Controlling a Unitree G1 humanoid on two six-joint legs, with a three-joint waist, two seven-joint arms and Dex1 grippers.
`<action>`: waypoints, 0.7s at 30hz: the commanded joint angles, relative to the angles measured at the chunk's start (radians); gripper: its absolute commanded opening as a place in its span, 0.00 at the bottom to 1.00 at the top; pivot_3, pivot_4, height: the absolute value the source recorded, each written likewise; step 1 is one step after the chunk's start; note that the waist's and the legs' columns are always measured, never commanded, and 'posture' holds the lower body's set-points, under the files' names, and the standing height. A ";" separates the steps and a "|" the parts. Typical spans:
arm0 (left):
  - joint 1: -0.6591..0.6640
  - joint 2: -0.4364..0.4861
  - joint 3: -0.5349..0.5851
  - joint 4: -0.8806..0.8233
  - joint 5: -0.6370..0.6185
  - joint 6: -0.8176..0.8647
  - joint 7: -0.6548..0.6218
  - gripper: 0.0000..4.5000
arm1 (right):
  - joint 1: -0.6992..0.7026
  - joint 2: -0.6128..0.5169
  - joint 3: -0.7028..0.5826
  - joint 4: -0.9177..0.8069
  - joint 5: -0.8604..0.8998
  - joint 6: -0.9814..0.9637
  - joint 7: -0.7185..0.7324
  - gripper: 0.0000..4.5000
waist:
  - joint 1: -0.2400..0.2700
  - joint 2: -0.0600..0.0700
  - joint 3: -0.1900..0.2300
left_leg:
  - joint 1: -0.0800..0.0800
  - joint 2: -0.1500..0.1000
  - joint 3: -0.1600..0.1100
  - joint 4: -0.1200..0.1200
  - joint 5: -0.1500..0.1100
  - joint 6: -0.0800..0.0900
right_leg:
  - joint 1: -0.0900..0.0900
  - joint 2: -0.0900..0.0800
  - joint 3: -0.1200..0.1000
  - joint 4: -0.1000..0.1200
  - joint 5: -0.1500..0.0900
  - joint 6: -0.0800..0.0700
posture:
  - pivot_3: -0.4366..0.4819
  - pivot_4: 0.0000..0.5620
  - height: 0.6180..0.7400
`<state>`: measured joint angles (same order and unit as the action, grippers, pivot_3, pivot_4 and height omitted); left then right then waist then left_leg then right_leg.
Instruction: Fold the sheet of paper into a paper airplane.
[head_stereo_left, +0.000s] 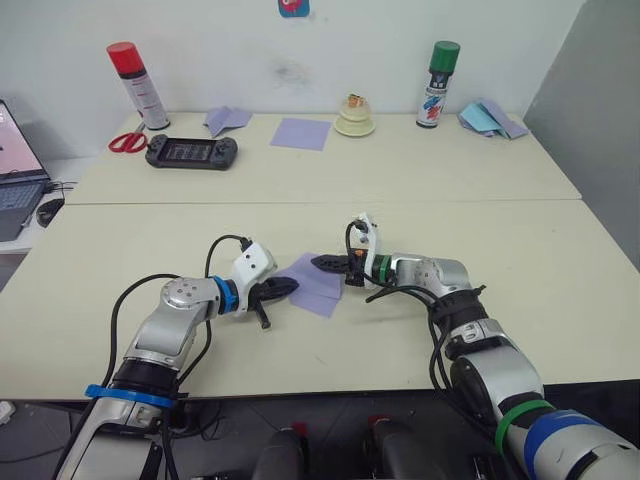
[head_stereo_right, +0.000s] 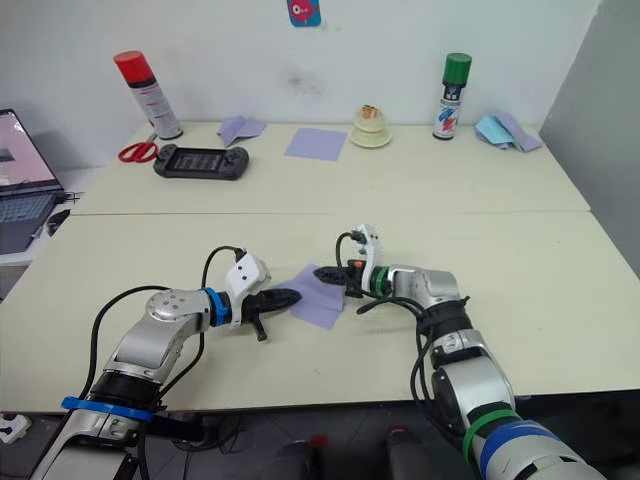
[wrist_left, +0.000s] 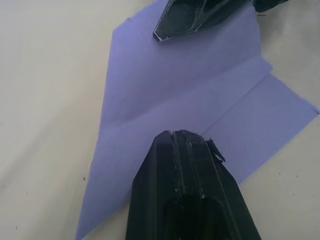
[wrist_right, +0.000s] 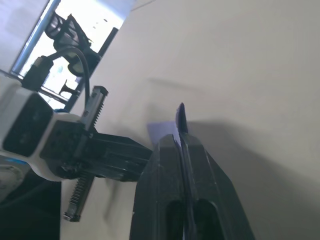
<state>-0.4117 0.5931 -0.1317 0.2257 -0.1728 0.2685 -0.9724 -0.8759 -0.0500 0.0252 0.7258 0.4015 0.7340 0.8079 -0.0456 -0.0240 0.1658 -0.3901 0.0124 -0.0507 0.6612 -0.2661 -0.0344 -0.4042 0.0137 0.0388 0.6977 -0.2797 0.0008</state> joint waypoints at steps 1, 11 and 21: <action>0.013 0.014 -0.020 0.031 0.035 0.007 -0.004 0.00 | 0.047 -0.022 0.069 -0.058 -0.061 -0.076 0.057 0.00 | -0.001 0.000 0.000 | 0.000 0.000 0.000 0.000 0.000 0.000 | 0.000 0.000 0.000 0.000 0.000 0.000 | 0.48 0.27 1.00; -0.005 0.015 -0.023 0.065 0.042 -0.002 -0.012 0.00 | 0.188 -0.071 0.235 -0.253 -0.263 -0.488 0.061 0.00 | 0.001 0.001 0.000 | -0.001 0.000 0.000 0.000 0.000 0.000 | 0.000 0.000 0.000 0.000 0.000 0.000 | 0.48 0.27 1.00; -0.018 0.031 -0.012 0.097 0.033 0.031 -0.023 0.00 | 0.214 -0.108 0.304 -0.235 -0.406 -0.835 0.048 0.00 | 0.004 0.001 0.000 | -0.001 0.000 0.000 0.000 0.000 0.000 | 0.000 0.000 0.000 0.000 0.000 0.000 | 0.48 0.27 1.00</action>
<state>-0.4438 0.5979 -0.1400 0.2770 -0.1722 0.2585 -1.0017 -0.6649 -0.1525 0.3247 0.5133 0.0083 -0.0402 0.8488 -0.0415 -0.0234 0.1662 -0.3907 0.0122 -0.0508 0.6612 -0.2661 -0.0344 -0.4046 0.0138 0.0388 0.6974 -0.2798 0.0011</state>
